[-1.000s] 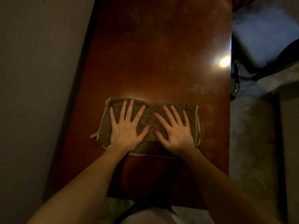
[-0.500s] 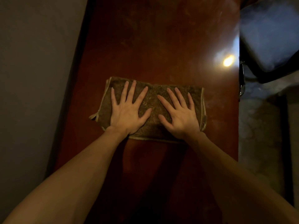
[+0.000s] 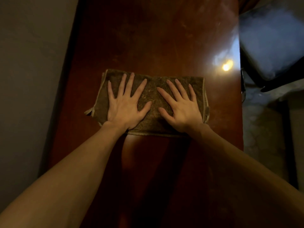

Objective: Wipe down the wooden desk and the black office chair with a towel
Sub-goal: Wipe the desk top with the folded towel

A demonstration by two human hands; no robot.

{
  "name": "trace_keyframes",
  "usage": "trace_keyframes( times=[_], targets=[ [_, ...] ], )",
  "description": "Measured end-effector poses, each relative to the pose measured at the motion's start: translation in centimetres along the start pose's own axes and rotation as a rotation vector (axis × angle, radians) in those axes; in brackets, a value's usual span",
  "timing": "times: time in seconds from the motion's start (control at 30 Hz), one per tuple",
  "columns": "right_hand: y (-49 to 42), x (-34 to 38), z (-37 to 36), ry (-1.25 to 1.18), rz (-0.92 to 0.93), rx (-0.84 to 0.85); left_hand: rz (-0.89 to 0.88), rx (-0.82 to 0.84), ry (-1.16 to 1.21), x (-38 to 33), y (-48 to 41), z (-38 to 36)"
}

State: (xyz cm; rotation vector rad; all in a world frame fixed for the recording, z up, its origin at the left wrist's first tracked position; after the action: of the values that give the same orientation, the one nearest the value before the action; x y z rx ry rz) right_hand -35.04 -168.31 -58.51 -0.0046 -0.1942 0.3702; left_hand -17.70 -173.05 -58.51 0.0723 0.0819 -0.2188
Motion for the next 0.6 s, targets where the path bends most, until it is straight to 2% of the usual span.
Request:
trace_keyframes(
  times=[0.33, 0.6],
  targets=[
    [-0.1, 0.1, 0.0, 0.041, -0.011, 0.026, -0.002, 0.005, -0.01, -0.1, -0.2, 0.2],
    [4.8, 5.4, -0.6, 0.048, 0.019, 0.08, 0.051, 0.058, 0.012, 1.7, 7.7, -0.3]
  ],
)
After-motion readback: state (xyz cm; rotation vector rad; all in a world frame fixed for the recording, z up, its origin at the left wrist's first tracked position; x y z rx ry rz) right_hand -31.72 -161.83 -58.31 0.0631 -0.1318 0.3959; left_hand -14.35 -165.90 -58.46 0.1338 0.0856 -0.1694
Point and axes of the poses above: each hand's wrist, its own y-axis away from the middle knuckle, its own z-axis out of the back of the hand, x = y × z, the point moved 9 cm from there along -y, towards the middle knuckle, and after that the axes turned 11 degrees about z, right-handed, at the moved point
